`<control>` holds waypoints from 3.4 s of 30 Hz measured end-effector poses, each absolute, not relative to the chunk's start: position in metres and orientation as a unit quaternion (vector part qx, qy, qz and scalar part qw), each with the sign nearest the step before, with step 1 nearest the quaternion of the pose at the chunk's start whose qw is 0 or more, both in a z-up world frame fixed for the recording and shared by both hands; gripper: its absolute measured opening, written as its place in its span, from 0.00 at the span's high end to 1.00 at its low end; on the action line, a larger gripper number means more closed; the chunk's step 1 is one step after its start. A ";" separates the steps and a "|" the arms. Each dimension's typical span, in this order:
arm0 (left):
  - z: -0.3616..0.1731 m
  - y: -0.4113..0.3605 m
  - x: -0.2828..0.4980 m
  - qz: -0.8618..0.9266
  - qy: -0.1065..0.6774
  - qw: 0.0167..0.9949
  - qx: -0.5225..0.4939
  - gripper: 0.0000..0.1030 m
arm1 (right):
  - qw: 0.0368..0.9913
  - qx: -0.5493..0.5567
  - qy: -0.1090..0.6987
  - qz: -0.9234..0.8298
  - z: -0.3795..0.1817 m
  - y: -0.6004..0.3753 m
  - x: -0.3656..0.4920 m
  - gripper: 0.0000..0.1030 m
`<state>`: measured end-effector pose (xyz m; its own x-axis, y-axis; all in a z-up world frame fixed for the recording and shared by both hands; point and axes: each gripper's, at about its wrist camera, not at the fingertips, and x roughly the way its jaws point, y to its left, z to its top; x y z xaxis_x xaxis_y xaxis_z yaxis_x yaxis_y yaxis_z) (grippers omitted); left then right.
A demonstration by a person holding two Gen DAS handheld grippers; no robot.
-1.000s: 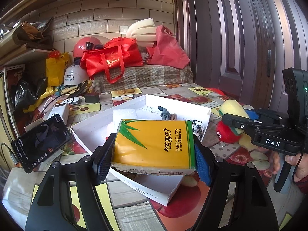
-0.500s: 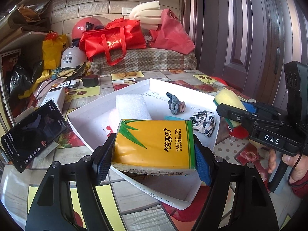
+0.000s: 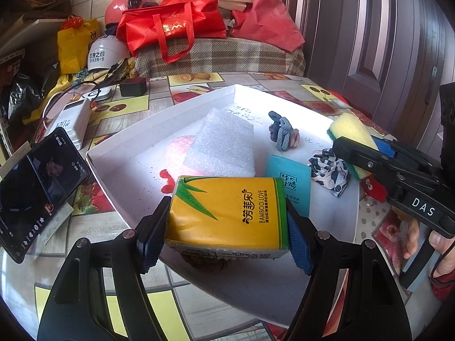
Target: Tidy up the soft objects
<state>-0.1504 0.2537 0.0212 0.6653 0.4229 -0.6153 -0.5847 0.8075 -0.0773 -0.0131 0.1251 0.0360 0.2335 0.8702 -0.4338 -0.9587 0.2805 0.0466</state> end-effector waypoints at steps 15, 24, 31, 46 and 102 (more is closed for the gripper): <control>0.022 0.287 -0.121 0.310 0.307 0.890 -0.134 0.28 | 0.782 -0.111 0.232 0.567 0.032 0.167 0.008 0.60; 0.023 0.292 -0.114 0.325 0.301 0.886 -0.138 0.26 | 0.783 -0.113 0.259 0.555 0.028 0.183 0.018 0.57; 0.031 0.286 -0.130 0.369 0.260 0.884 -0.124 0.00 | 0.798 -0.124 0.228 0.544 0.033 0.179 0.008 0.20; 0.041 0.271 -0.153 0.426 0.196 0.877 -0.105 0.00 | 0.829 -0.101 0.156 0.528 0.043 0.159 -0.006 0.16; 0.007 0.084 -0.051 0.093 0.411 0.903 -0.081 0.00 | 0.897 0.077 0.266 0.346 0.031 -0.111 0.100 0.14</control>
